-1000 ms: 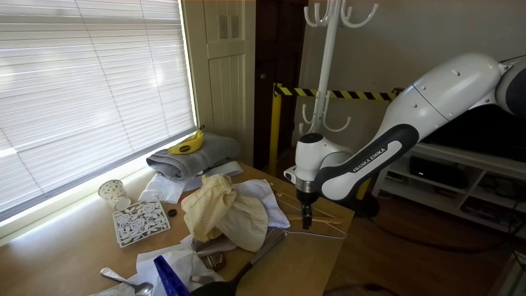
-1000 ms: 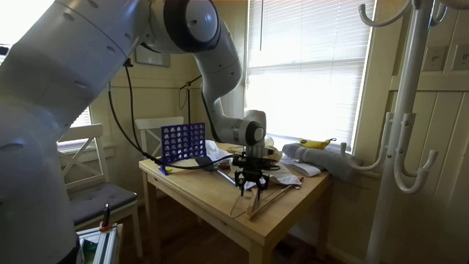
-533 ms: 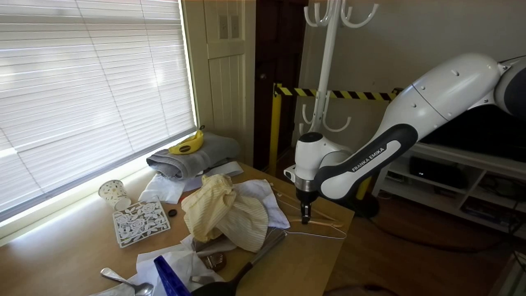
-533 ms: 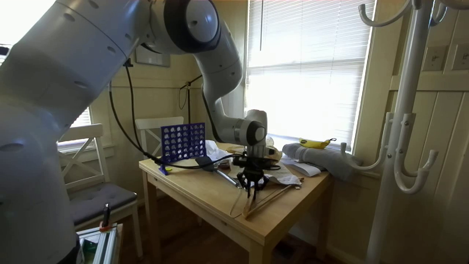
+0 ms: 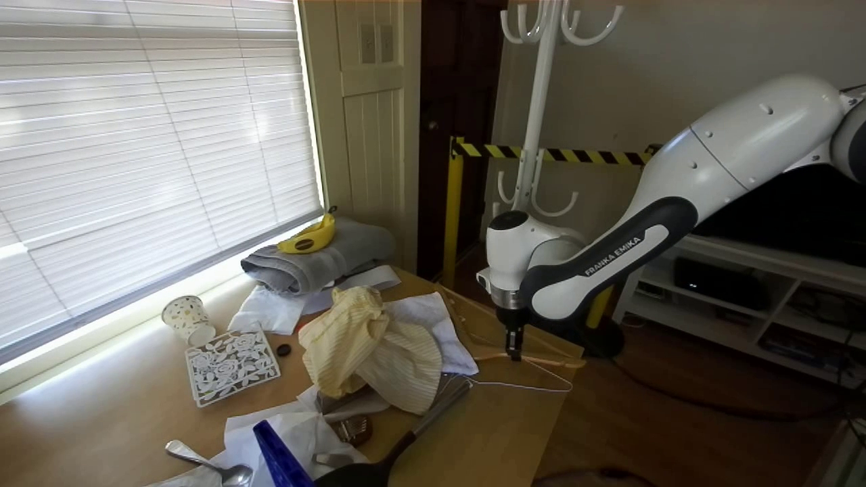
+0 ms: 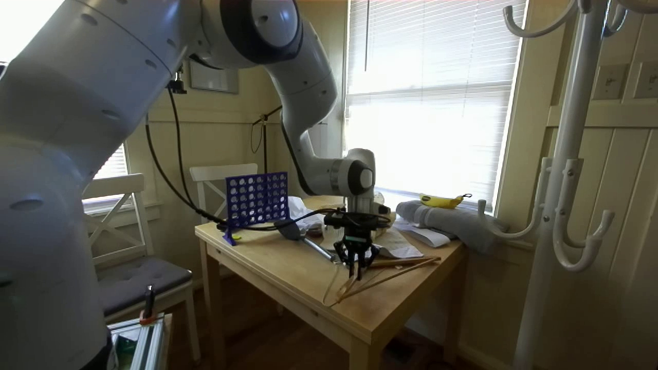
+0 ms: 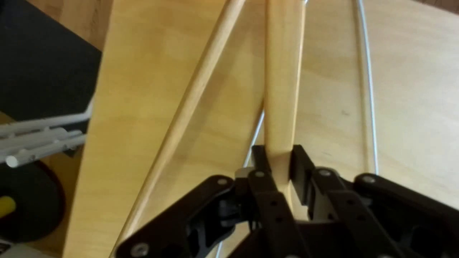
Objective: Put the hanger on the stand
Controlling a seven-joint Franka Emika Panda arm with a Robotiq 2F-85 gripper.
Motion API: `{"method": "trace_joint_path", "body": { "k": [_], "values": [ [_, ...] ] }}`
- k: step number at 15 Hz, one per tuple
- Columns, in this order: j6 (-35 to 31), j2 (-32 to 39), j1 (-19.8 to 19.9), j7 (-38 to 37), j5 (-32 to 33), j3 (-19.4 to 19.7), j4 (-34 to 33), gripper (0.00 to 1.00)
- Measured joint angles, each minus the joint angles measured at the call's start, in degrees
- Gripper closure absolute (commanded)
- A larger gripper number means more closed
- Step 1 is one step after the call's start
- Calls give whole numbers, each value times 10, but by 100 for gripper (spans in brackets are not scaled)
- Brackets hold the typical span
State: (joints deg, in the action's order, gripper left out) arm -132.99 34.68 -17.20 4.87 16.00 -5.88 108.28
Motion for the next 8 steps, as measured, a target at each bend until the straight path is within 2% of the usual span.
{"method": "trace_joint_path", "body": {
  "k": [5, 8],
  "values": [
    [152, -54, -22, -111, 26, 21, 19, 95],
    [212, -72, -26, -194, 41, 24, 23, 95]
  ]
}}
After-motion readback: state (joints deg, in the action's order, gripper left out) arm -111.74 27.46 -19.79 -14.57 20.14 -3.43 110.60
